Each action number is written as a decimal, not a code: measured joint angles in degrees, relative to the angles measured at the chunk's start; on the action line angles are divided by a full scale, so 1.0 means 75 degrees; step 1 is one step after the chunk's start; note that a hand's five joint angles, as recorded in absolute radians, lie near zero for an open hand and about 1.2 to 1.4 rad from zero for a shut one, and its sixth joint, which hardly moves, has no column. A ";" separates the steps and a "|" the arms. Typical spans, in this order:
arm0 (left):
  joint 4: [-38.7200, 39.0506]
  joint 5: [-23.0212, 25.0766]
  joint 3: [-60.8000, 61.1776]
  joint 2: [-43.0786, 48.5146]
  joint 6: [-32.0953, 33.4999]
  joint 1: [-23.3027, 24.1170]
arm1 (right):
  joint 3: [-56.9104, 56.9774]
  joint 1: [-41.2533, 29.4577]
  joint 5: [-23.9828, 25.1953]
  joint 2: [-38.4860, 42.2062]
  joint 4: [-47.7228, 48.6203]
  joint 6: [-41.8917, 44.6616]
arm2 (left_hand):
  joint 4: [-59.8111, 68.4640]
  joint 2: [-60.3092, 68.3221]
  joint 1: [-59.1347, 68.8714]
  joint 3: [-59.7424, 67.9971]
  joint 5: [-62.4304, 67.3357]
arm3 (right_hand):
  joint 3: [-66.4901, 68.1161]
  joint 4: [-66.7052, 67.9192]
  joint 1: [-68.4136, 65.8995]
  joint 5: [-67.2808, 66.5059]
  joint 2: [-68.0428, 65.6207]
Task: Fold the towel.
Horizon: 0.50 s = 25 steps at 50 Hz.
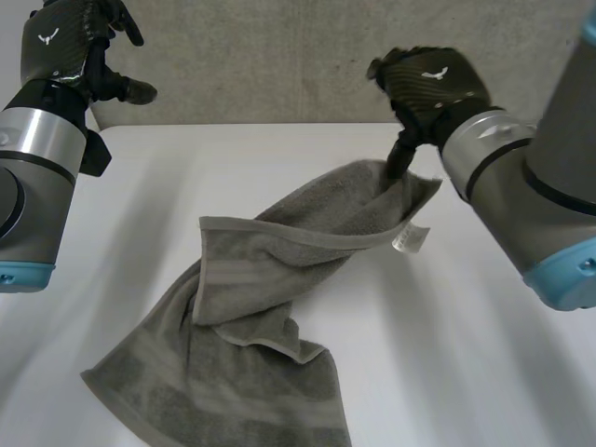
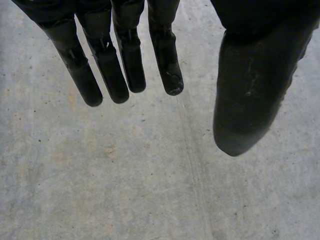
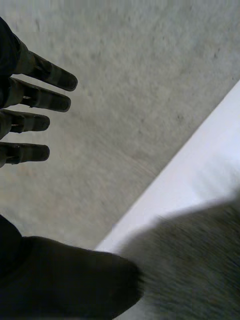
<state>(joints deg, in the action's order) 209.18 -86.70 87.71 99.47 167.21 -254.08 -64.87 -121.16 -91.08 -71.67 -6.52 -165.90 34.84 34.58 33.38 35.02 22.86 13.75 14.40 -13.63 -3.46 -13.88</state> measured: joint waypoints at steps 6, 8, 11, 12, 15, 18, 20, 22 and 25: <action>-0.0025 0.0007 0.0000 0.0003 0.0032 0.0023 | -0.0492 0.0201 -0.0225 -0.0409 0.0769 -0.0546 | -0.1211 -0.1201 -0.1119 -0.1190 -0.1226 | 0.0000 0.0000 0.0001 0.0000 0.0000; -0.0048 0.0007 -0.0003 0.0003 0.0040 0.0033 | -0.0589 0.0247 -0.0418 -0.0495 0.0947 -0.0713 | -0.1586 -0.1567 -0.1473 -0.1545 -0.1618 | -0.0001 0.0000 0.0001 0.0000 0.0000; -0.0113 0.0010 -0.0016 0.0003 0.0048 0.0048 | -0.0676 0.0317 -0.0681 -0.0578 0.1123 -0.0897 | -0.1840 -0.1855 -0.1673 -0.1820 -0.1894 | -0.0001 0.0000 0.0001 0.0000 0.0000; -0.0166 0.0013 -0.0030 0.0003 0.0051 0.0057 | -0.0697 0.0350 -0.0788 -0.0607 0.1178 -0.0957 | -0.1901 -0.1945 -0.1742 -0.1909 -0.1975 | -0.0001 0.0000 0.0001 0.0000 0.0000; -0.0327 0.0021 -0.0075 0.0001 0.0054 0.0080 | -0.0706 0.0428 -0.0965 -0.0652 0.1244 -0.1044 | -0.2023 -0.2017 -0.1791 -0.2003 -0.2087 | -0.0001 0.0000 0.0001 0.0000 0.0000; -0.0479 0.0027 -0.0122 -0.0003 0.0060 0.0096 | -0.0693 0.0465 -0.0992 -0.0656 0.1240 -0.1051 | -0.2096 -0.2092 -0.1900 -0.2090 -0.2166 | -0.0001 0.0000 0.0002 0.0000 0.0000; -0.0621 0.0032 -0.0165 -0.0004 0.0068 0.0107 | -0.0682 0.0482 -0.0958 -0.0650 0.1221 -0.1031 | -0.2133 -0.2163 -0.1935 -0.2148 -0.2207 | -0.0001 0.0000 0.0002 0.0000 0.0000; -0.0761 0.0037 -0.0210 -0.0001 0.0076 0.0117 | -0.0674 0.0497 -0.0898 -0.0642 0.1188 -0.0991 | -0.2169 -0.2201 -0.1935 -0.2148 -0.2242 | -0.0001 0.0000 0.0002 0.0000 0.0000; -0.1029 0.0043 -0.0303 0.0014 0.0084 0.0125 | -0.0662 0.0532 -0.0796 -0.0626 0.1109 -0.0902 | -0.2228 -0.2252 -0.1956 -0.2235 -0.2288 | -0.0001 0.0000 0.0002 0.0000 0.0000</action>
